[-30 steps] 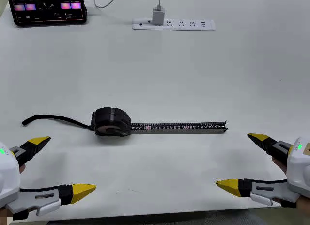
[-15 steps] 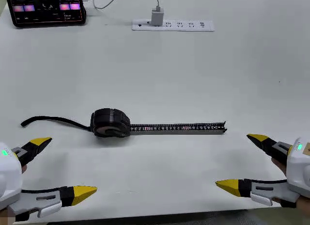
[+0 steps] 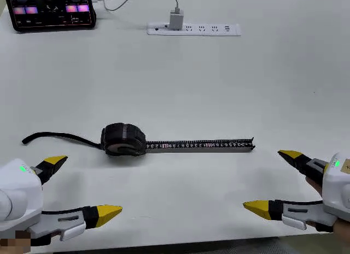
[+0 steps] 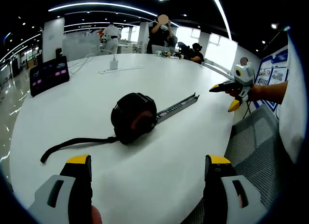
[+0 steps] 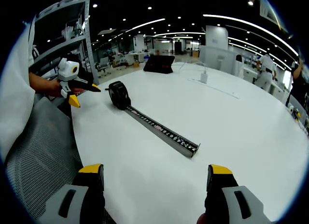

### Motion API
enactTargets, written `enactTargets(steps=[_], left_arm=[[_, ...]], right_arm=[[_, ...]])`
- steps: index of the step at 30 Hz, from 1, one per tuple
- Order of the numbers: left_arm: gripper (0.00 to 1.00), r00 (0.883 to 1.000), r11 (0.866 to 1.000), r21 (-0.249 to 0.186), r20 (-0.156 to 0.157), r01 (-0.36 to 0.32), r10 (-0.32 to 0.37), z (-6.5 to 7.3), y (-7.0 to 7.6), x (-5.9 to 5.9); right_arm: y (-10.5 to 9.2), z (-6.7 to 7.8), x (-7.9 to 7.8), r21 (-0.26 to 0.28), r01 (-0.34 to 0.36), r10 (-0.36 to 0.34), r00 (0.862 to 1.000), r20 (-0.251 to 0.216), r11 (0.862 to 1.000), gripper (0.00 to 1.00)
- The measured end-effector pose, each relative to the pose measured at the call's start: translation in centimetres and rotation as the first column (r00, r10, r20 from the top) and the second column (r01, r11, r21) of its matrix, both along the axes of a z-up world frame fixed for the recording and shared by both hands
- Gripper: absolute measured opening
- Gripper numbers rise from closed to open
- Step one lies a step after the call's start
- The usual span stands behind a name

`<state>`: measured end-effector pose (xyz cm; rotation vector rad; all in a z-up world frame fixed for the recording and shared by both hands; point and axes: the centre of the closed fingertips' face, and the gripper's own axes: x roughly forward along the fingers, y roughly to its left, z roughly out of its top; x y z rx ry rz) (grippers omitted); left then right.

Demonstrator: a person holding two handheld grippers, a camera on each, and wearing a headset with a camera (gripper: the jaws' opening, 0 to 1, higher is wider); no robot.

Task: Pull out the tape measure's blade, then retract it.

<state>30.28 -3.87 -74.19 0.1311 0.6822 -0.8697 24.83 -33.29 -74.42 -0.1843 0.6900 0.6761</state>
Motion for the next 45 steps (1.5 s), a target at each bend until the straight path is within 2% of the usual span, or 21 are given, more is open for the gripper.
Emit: enactTargets(steps=[6,20,28,38,45], left_arm=[[0.94,1.000,1.000,-0.016,0.007,-0.026,0.026,0.4,-0.7,0.8],[0.93,0.996,0.995,-0.041,-0.008,-0.086,0.085,0.6,-2.9,2.7],[0.94,0.995,0.992,-0.074,-0.033,-0.099,0.097,0.8,-4.6,3.0],[0.93,0.993,0.990,-0.090,-0.043,-0.111,0.107,0.8,-6.0,3.5],[0.93,0.990,0.986,-0.097,-0.052,-0.136,0.132,0.7,-6.0,3.8]], right_arm=[[-0.2,0.0,0.2,-0.001,0.004,-0.004,1.000,0.002,1.000,0.86],[-0.2,-0.2,0.5,0.002,0.006,-0.006,1.000,0.003,1.000,0.86],[-0.2,-0.2,0.5,0.007,0.009,-0.009,1.000,0.004,1.000,0.86],[0.0,-0.2,0.3,0.015,0.012,-0.012,1.000,-0.001,1.000,0.85],[-0.1,-0.4,0.3,0.020,0.010,-0.010,1.000,-0.002,1.000,0.84]])
